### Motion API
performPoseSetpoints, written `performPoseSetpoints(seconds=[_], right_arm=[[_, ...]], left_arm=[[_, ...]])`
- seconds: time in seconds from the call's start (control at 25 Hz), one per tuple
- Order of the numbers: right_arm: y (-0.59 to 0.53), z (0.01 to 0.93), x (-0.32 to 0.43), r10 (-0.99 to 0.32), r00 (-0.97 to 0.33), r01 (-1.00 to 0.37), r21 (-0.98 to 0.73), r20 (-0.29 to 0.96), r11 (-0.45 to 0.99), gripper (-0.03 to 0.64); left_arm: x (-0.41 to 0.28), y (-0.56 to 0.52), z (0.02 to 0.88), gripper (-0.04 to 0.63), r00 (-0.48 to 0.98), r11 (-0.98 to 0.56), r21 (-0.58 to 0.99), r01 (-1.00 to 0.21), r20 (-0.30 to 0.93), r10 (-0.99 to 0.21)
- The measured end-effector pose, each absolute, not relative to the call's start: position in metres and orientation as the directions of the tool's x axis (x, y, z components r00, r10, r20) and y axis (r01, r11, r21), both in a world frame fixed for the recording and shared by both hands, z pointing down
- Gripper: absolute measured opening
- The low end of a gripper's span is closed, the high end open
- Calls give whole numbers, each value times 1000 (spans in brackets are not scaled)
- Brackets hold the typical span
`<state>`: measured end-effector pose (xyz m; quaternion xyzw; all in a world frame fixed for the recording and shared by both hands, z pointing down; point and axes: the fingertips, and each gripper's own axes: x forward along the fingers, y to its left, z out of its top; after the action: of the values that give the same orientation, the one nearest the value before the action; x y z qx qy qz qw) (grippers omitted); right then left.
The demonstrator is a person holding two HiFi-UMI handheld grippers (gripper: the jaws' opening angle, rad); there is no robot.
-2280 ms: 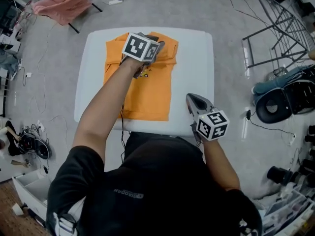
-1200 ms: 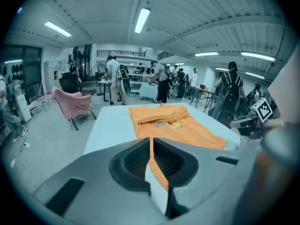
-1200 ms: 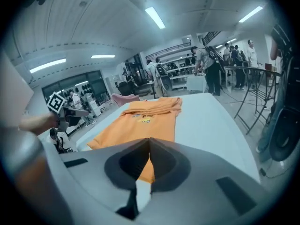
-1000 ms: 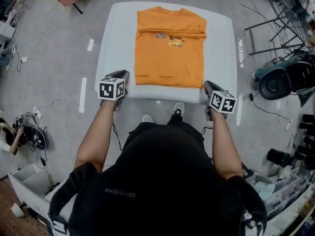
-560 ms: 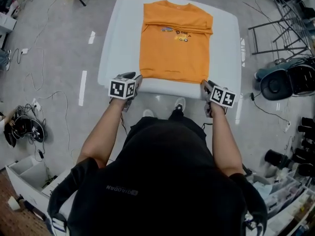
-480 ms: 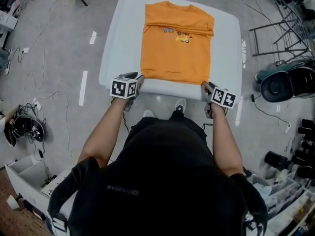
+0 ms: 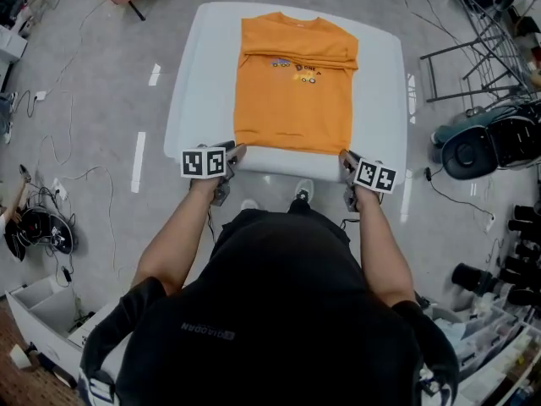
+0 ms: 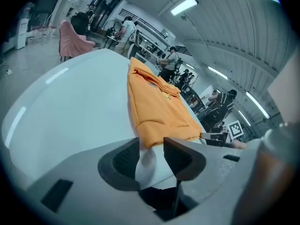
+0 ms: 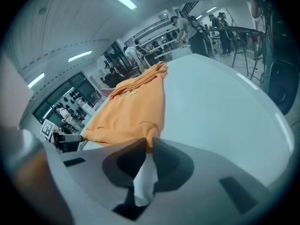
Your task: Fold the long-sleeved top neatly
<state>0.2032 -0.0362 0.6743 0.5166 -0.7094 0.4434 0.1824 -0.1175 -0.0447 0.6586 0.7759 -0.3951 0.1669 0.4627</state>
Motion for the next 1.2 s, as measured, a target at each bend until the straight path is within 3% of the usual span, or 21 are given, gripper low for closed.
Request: performPoseSetpoints(seconds=[0.12,0.2,0.28,0.32,0.56,0.64,0.68,0.72,0.92,1.2], right_arm=[[-37,671,201,-582,-405,-893,-442,705,86,60],[-36,668,199,-593,-422,-882,-463,685,92,111],[-37,663,195,-606,-456,-856,-509,652,96,147],[-37,662,194,-613,-471,-841,-534,634,94,155],[-41,657,189,-646,-519,-770,-635,559,69,207],[-42,662,195,-641,-485,-791,-611,595,32,155],[-41,667,198,-630,-466,-807,-591,621,14,76],[-40,670,200,-618,-454,-820,-573,642,8,46],[-26,664,198,-619,-458,-828,-559,638,36,38],[18,636,187,-650,-511,-743,-670,563,4,38]], left_arm=[[-117,-50,667,141,613,-224,585,-779,639,-464],[-117,-52,669,128,606,-211,584,-784,646,-464],[-119,-51,671,38,597,-212,572,-792,656,-462],[-120,-51,671,26,595,-215,567,-795,658,-462],[-132,-42,672,20,595,-206,573,-793,658,-461],[-135,-42,672,20,599,-206,578,-790,654,-462],[-135,-42,672,20,599,-205,578,-790,653,-463],[-135,-42,673,20,598,-204,579,-790,653,-464],[-137,-39,670,20,599,-213,574,-790,653,-463],[-158,-11,646,20,665,-239,640,-731,587,-461]])
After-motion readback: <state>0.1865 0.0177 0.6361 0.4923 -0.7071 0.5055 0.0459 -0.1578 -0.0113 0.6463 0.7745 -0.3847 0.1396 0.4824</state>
